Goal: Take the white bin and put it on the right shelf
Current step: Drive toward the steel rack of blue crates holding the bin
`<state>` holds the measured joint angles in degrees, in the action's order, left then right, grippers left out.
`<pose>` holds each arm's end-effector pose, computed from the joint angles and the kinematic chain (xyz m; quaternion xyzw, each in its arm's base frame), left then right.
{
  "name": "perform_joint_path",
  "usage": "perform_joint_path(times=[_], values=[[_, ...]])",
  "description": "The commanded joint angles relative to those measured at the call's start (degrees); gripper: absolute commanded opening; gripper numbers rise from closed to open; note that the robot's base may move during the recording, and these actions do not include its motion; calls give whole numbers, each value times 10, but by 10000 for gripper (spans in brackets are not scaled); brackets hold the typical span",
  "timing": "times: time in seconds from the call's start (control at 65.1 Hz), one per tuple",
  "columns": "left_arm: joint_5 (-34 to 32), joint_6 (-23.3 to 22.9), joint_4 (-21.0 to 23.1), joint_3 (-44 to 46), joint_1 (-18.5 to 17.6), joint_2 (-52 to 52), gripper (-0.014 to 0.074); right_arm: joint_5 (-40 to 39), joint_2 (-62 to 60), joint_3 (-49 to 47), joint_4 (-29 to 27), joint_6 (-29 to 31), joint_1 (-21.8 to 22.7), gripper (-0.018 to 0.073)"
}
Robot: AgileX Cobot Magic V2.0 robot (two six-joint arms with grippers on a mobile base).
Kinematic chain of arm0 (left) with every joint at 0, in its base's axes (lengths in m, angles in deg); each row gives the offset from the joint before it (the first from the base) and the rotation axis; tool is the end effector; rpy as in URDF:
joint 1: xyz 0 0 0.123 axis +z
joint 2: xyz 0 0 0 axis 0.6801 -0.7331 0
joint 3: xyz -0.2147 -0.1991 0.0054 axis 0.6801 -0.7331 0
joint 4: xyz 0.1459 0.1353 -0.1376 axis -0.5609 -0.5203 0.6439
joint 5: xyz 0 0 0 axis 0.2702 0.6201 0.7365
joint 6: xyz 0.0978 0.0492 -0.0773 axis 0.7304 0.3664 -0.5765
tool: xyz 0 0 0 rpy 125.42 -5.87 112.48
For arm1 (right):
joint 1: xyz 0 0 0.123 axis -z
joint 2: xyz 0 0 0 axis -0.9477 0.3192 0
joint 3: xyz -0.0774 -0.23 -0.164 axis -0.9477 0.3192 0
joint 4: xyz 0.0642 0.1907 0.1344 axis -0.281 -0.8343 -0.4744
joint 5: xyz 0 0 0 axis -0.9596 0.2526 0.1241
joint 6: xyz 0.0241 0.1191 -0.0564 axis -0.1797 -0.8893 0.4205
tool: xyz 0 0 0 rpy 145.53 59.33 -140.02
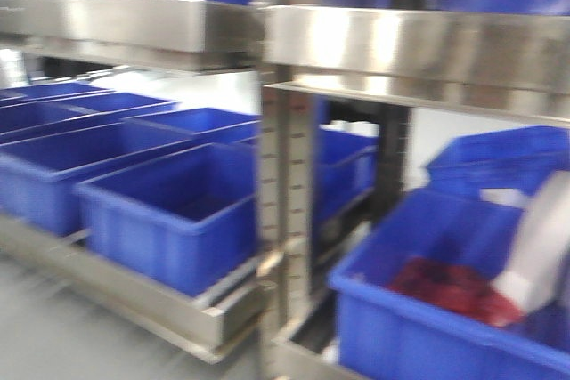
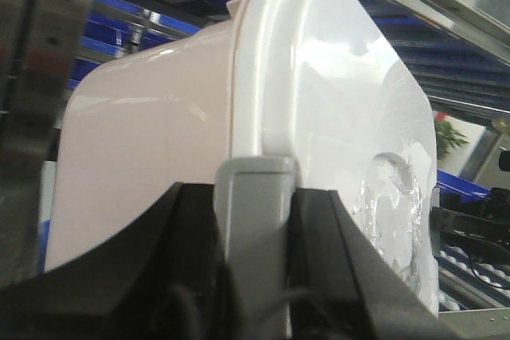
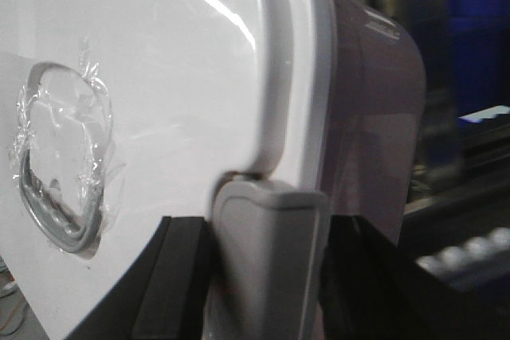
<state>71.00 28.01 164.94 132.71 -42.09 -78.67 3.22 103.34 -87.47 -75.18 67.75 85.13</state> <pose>0.2473 -0.1095 0.5101 0.2230 0.6168 -0.4600 0.5985 0.2217 0.0604 0.4741 -0.1433 0.6843 0.3651 0.6147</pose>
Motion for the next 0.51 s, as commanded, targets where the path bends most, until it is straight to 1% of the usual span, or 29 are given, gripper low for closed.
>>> perform_joint_path(times=[0.0,0.492], values=[[162,18,7,18,-29,18,-126,158,-24,-25,-121,20,-24,119],[162,18,7,18,-29,18,-126,159,-24,-25,-121,20,-24,119]])
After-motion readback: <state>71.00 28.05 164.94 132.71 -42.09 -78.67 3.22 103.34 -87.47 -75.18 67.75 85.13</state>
